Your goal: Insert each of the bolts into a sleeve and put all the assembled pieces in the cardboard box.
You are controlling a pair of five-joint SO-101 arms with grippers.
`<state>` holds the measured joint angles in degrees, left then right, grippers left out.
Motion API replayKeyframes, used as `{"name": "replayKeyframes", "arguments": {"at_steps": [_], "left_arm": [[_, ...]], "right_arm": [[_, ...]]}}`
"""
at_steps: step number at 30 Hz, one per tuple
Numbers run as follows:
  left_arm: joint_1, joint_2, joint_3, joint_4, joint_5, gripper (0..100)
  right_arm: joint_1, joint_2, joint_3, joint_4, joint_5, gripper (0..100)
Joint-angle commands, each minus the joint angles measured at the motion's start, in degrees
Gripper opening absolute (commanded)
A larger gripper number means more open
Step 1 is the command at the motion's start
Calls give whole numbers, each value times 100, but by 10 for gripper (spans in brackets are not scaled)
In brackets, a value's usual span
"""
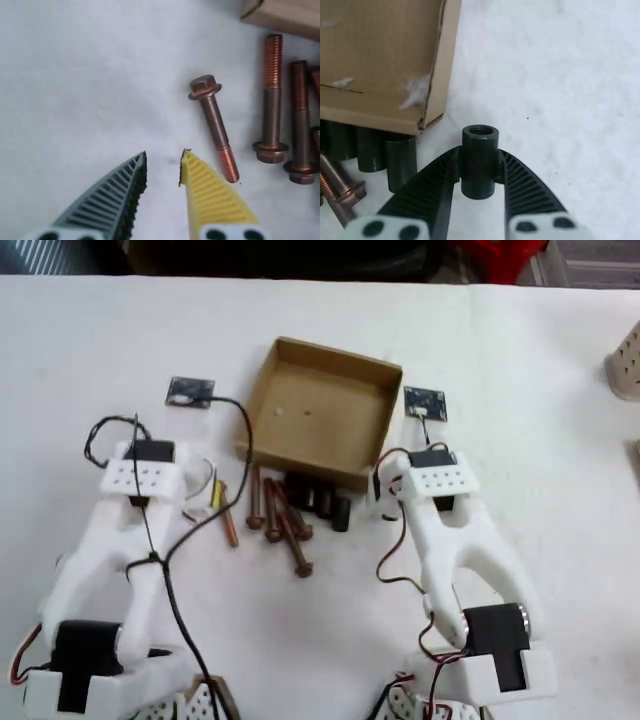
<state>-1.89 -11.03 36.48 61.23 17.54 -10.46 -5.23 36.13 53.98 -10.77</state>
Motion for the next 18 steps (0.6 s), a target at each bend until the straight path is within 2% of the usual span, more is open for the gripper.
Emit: {"name": "replayKeyframes", "arguments": {"at_steps": [1,9,18], "left_arm": [[207,-13,-255,-176,334,139],[224,857,-448,-554,826,142],[497,1684,-1442,-273,1468,142]], "right_arm": [[22,-277,-35,-66,18,17],[22,-277,-35,-66,18,17],[4,-268,-35,-66,18,17]]}}
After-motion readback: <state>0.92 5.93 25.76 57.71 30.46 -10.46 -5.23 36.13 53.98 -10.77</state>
